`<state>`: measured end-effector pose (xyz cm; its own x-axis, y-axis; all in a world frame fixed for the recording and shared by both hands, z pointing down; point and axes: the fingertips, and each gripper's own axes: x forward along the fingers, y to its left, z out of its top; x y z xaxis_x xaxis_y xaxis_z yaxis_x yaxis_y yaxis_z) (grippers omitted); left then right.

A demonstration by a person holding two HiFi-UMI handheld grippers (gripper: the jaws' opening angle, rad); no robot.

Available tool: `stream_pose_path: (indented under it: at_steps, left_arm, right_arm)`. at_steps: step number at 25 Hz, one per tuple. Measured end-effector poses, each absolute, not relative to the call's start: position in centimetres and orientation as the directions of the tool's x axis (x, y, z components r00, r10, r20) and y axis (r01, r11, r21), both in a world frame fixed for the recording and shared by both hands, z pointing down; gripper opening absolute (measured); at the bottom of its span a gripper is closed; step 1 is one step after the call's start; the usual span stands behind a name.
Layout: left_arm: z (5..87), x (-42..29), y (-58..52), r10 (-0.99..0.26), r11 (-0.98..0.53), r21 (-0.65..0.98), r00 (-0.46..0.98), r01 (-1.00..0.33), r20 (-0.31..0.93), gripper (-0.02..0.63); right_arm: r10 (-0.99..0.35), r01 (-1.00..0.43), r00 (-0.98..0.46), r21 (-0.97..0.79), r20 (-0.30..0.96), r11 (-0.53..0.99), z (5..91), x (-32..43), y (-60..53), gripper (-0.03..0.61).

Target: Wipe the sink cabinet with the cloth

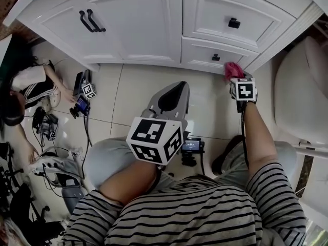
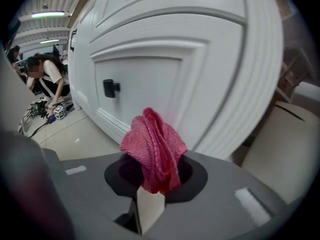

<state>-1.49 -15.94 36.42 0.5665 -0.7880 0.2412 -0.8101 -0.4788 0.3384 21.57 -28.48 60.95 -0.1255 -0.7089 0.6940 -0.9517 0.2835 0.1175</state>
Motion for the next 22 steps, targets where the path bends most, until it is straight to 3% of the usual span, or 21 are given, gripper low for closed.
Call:
stream_pose_path:
  at_steps: [3, 6, 15, 22]
  left_arm:
    - [36.4, -1.3, -15.9, -0.789, -0.475, 0.342, 0.565, -0.811, 0.243, 0.002]
    - [36.0, -1.2, -16.1, -0.793, -0.471, 0.348, 0.562, -0.811, 0.235, 0.002]
    - [34.7, -1.3, -15.5, -0.799, -0.49, 0.327, 0.566, -0.808, 0.202, 0.002]
    - [36.6, -4.2, -15.7, -0.815, -0.426, 0.366, 0.527, -0.827, 0.242, 0.002]
  right_arm:
    - [-0.699, -0.971, -0.048, 0.131, 0.713, 0.201, 61.1, 25.5, -26.9, 0.084]
    - [-0.674, -0.971, -0.089, 0.088, 0.733, 0.224, 61.4, 25.2, -25.5, 0.084]
    - [-0.625, -0.801, -0.447, 0.024, 0.64, 0.598, 60.8, 6.7, -26.7, 0.084]
    - [-0.623, -0.759, -0.453, 0.091, 0.638, 0.645, 63.4, 0.3, -30.5, 0.084]
